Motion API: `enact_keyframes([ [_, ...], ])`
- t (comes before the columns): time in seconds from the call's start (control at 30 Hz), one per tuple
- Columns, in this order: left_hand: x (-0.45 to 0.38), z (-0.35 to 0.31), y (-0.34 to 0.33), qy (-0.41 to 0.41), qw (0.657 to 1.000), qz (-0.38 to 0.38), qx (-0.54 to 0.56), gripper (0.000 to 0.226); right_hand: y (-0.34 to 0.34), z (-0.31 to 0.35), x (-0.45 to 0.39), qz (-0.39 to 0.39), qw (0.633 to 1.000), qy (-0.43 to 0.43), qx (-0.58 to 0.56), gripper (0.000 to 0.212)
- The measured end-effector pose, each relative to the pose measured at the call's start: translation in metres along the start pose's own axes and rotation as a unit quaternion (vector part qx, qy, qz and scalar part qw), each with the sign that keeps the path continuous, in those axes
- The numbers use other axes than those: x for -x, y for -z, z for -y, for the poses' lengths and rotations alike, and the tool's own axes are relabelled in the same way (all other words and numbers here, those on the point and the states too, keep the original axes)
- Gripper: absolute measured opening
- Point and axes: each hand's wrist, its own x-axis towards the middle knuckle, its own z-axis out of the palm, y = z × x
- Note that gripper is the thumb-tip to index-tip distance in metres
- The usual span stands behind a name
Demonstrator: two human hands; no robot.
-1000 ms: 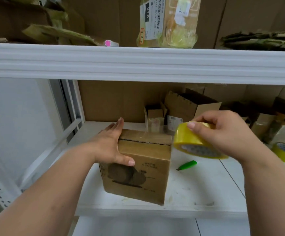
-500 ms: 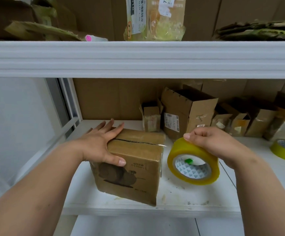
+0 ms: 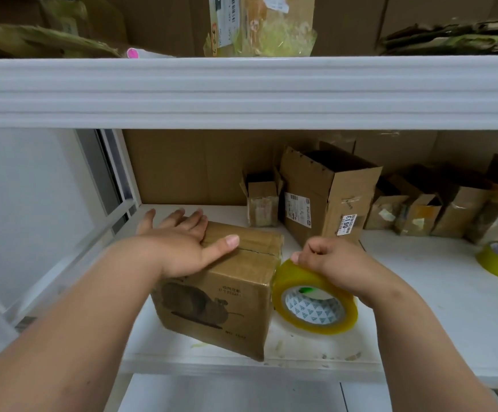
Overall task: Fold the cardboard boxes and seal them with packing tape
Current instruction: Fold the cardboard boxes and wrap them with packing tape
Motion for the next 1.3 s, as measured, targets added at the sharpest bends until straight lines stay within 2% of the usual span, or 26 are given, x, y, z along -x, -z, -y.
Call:
enact_keyframes([
  [0.13, -0.007, -0.011, -0.006, 0.003, 0.998, -0.009, 0.063, 0.121, -0.005, 0.0, 0.0, -0.014, 1.0, 0.011, 0.0, 0.037],
  [0.27, -0.014, -0.006, -0.002, 0.016, 0.999, 0.001, 0.029, 0.096, -0.01, -0.003, 0.003, -0.019, 0.999, 0.018, -0.023, 0.038],
  [0.33, -0.017, -0.011, -0.002, 0.029, 0.999, -0.025, 0.005, 0.084, -0.012, -0.003, 0.004, -0.021, 0.999, 0.014, -0.034, 0.037],
  [0.43, -0.014, -0.032, -0.012, 0.01, 0.992, -0.116, 0.05, 0.069, -0.014, -0.003, 0.005, -0.024, 0.998, 0.013, -0.054, 0.037],
  [0.5, -0.009, -0.044, -0.022, 0.008, 0.981, -0.164, 0.101, 0.075, -0.017, -0.002, 0.006, -0.027, 0.998, 0.012, -0.057, 0.037],
  [0.6, -0.003, -0.044, -0.021, 0.021, 0.98, -0.129, 0.149, 0.098, -0.02, -0.003, 0.007, -0.038, 0.997, 0.011, -0.061, 0.036],
  [0.67, -0.001, -0.042, -0.016, 0.006, 0.982, -0.124, 0.14, 0.093, -0.021, -0.002, 0.009, -0.04, 0.997, 0.015, -0.056, 0.035],
  [0.77, 0.005, -0.048, -0.016, -0.016, 0.978, -0.177, 0.11, 0.091, -0.021, -0.002, 0.012, -0.042, 0.997, 0.015, -0.061, 0.034],
  [0.97, 0.016, -0.065, -0.026, -0.008, 0.984, -0.162, 0.08, 0.131, -0.023, -0.003, 0.014, -0.043, 0.997, 0.019, -0.06, 0.037],
  [1.03, 0.014, -0.061, -0.023, -0.022, 0.986, -0.15, 0.064, 0.12, -0.023, -0.003, 0.016, -0.03, 0.997, 0.011, -0.065, 0.035],
  [1.13, 0.007, -0.043, -0.013, -0.065, 0.987, -0.131, 0.059, 0.091, -0.024, 0.0, 0.02, 0.039, 0.98, 0.008, -0.194, 0.02],
  [1.2, 0.003, -0.034, -0.007, -0.071, 0.988, -0.113, 0.076, 0.083, -0.032, 0.0, 0.023, 0.088, 0.958, 0.034, -0.271, 0.029],
  [1.3, -0.003, -0.028, -0.008, -0.034, 0.988, -0.106, 0.108, 0.084, -0.061, 0.003, 0.024, 0.13, 0.943, 0.081, -0.296, 0.04],
])
